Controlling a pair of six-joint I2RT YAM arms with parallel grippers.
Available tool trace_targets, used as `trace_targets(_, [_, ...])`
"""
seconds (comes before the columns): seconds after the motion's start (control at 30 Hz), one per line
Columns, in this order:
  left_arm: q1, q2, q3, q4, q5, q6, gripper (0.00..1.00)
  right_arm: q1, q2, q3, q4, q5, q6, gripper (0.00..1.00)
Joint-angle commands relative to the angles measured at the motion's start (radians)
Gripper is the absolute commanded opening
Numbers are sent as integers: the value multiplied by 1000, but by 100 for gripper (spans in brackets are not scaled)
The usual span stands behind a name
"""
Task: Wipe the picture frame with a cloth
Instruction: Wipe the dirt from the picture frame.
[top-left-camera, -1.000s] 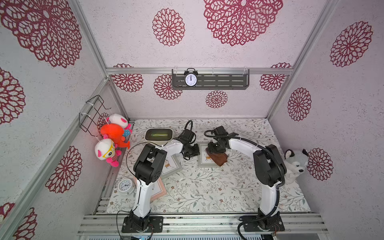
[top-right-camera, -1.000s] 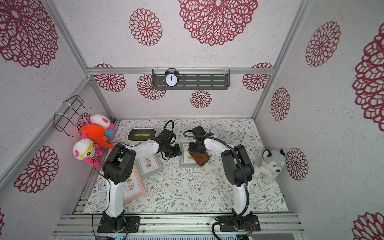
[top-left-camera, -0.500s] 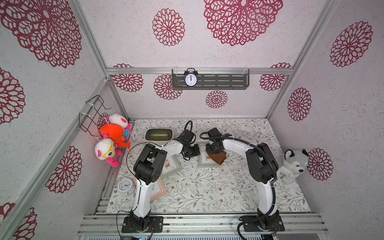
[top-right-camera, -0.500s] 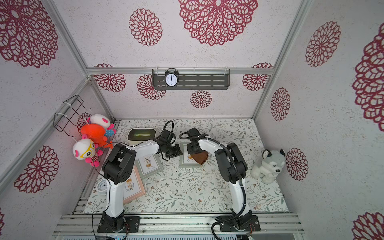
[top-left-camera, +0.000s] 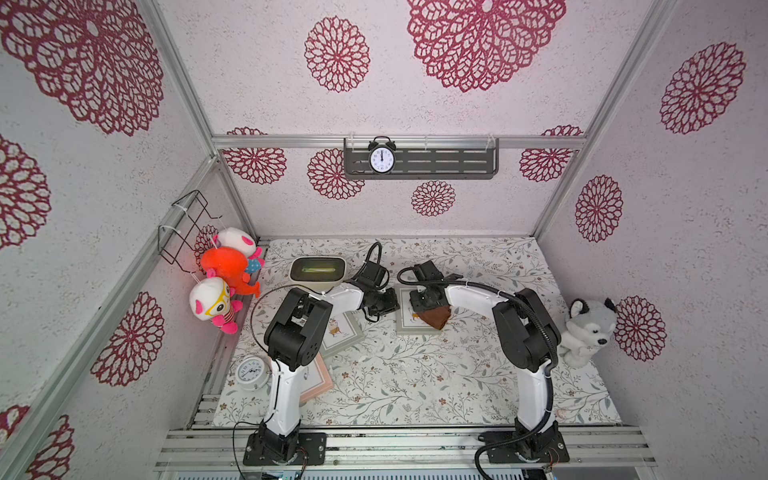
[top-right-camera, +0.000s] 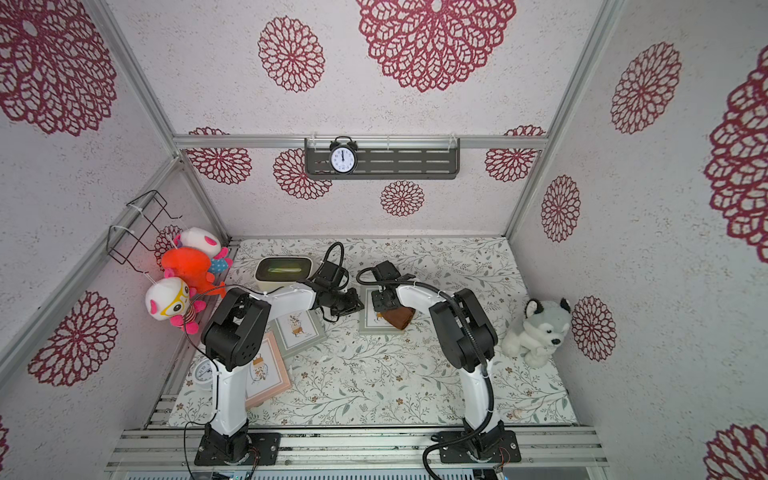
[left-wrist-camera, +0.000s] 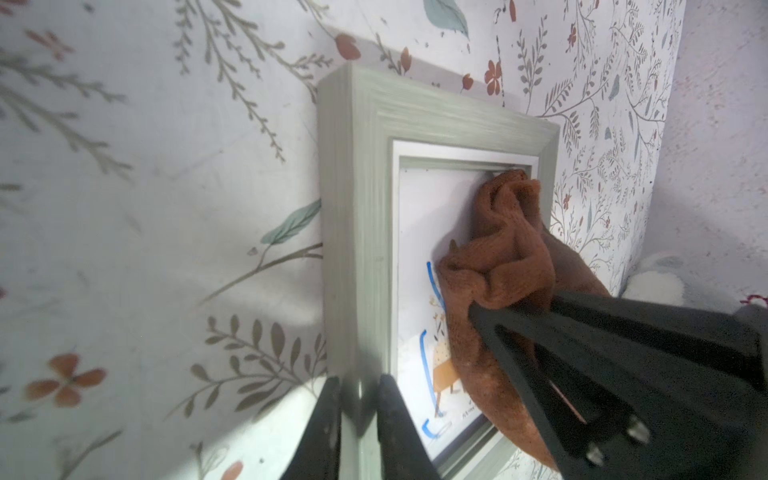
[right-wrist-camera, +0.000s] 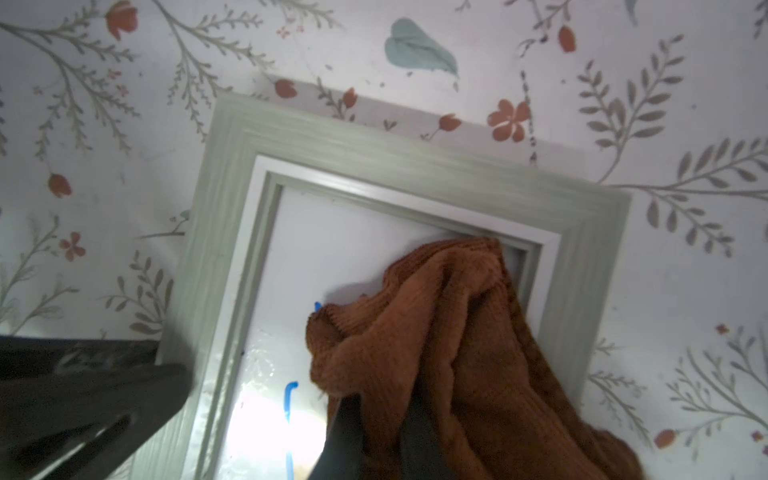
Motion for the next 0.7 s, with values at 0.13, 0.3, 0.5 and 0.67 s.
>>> trace_targets(0.13, [-4,72,-62,-102,-57,-21,17,72,68,-3,-105,-94,7,5])
trace_targets(0.3, [0,71,-72,-100,-56,-25,16,2,64,-34,-97,-41,58,4])
trace_targets(0.5, [0,76,-68,-97,-45,-23,17,-22,45,-33,-115,26,29,2])
trace_targets(0.67, [0,83,-65,-97,-42,-26,16,63,77,-15,-59,-126,59,2])
